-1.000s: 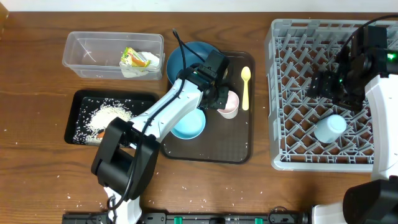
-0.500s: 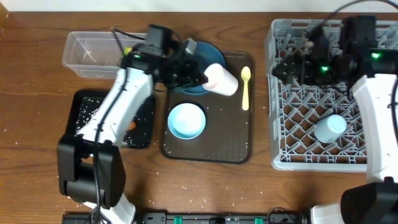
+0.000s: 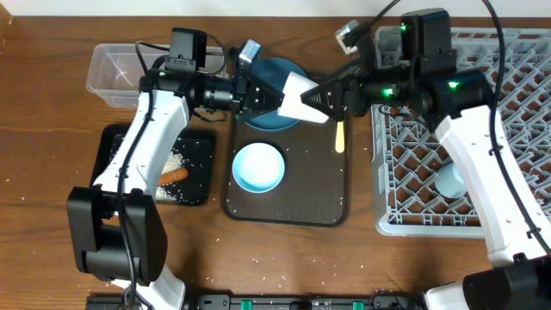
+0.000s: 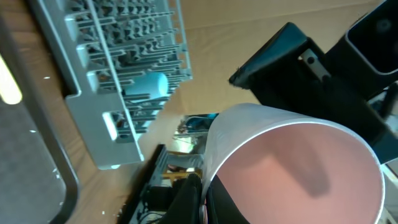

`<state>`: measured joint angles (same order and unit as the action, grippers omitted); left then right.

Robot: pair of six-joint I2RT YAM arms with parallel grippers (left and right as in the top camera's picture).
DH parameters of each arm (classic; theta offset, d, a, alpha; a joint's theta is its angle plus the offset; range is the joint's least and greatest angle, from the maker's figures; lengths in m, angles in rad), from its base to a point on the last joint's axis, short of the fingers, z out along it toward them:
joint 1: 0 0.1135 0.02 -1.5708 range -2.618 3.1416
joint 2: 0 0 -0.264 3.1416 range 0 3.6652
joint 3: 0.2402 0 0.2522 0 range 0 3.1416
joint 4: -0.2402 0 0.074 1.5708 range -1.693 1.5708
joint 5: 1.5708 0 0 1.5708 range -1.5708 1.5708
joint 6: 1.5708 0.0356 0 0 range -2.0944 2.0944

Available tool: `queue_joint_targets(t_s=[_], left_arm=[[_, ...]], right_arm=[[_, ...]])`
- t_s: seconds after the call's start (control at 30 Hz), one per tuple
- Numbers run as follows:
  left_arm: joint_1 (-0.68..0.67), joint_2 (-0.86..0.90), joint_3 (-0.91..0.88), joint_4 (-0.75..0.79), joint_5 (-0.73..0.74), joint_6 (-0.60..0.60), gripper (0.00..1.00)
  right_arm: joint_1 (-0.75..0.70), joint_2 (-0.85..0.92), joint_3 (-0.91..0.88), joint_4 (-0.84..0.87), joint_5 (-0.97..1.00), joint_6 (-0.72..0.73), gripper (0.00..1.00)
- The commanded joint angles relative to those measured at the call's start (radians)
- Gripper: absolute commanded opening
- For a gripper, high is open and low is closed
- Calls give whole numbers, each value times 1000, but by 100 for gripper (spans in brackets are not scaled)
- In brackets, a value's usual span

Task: Sort waste into correct bins and load items into the dishwasher rack
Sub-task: 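Pass the pink cup from the left gripper to the right gripper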

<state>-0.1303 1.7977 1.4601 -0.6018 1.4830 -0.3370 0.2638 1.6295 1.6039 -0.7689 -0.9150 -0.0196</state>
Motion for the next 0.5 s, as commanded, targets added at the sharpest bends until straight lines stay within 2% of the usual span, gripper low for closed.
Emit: queue_joint_targets(t_s=[0.0, 0.23, 0.47], left_arm=[[30, -10, 16, 2, 90, 5, 6], [95, -10, 16, 2, 90, -36, 6], [101, -10, 16, 3, 90, -66, 6]], right_arm=[[-2, 5, 15, -1, -17, -23, 84], [-1, 5, 15, 3, -19, -74, 84], [32, 8, -10, 105, -17, -76, 83]])
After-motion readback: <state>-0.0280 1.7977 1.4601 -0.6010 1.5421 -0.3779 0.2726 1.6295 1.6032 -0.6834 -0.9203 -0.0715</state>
